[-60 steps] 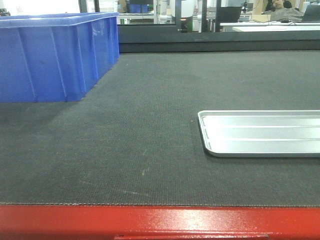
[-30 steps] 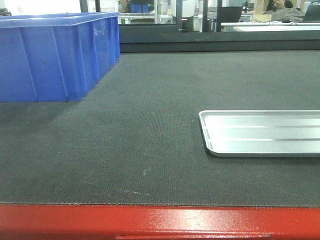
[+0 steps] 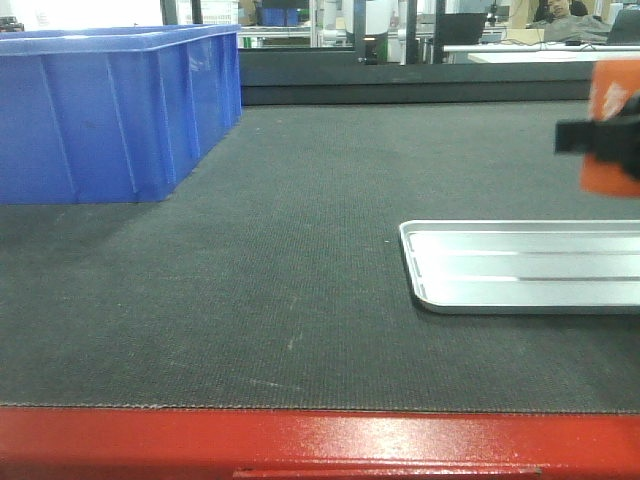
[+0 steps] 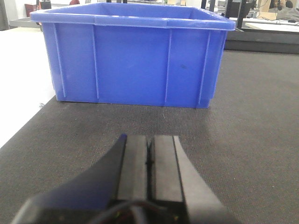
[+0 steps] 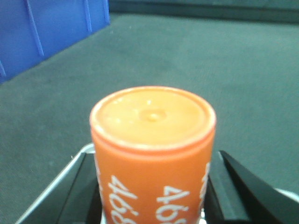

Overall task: Grab orange capacitor from left shelf to right conveyor
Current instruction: 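Lower the right gripper with the capacitor onto the silver tray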

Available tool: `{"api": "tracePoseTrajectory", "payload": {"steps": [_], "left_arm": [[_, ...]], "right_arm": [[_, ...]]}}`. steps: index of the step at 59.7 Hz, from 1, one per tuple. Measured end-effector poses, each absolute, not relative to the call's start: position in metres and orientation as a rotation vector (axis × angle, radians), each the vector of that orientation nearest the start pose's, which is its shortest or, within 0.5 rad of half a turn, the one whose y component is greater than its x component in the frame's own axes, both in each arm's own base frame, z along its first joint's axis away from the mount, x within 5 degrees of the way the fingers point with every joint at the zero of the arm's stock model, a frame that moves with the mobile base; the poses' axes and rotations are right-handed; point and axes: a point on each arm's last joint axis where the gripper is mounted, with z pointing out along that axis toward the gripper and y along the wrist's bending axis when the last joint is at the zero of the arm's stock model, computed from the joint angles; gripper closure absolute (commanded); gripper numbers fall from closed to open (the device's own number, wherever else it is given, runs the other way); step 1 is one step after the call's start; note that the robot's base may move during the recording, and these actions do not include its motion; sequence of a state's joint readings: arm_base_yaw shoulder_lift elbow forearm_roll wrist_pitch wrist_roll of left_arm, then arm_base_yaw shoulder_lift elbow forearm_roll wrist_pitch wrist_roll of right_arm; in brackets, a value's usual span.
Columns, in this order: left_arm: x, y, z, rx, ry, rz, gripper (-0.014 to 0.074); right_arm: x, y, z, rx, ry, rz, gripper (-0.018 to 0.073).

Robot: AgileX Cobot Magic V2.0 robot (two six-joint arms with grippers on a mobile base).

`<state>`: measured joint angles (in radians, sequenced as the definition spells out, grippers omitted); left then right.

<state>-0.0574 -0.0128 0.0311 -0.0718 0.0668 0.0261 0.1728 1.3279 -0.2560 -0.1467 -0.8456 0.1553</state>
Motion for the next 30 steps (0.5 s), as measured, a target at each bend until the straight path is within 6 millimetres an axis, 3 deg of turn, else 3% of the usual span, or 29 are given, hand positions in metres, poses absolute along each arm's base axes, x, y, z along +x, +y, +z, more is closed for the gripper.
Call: {"api": "tracePoseTrajectory", "payload": {"steps": [17, 30], "left_arm": [[0.057, -0.004, 0.197, 0.013, 1.569, -0.085, 0.0723], [0.057, -0.004, 0.197, 0.013, 1.569, -0.085, 0.0723]], "right_arm": [[0.228, 0.052, 0.162, -0.24, 1.718, 0.243, 0.0453], [0.232, 0.053, 0.145, -0.278, 1.755, 0.217, 0.0453]]}}
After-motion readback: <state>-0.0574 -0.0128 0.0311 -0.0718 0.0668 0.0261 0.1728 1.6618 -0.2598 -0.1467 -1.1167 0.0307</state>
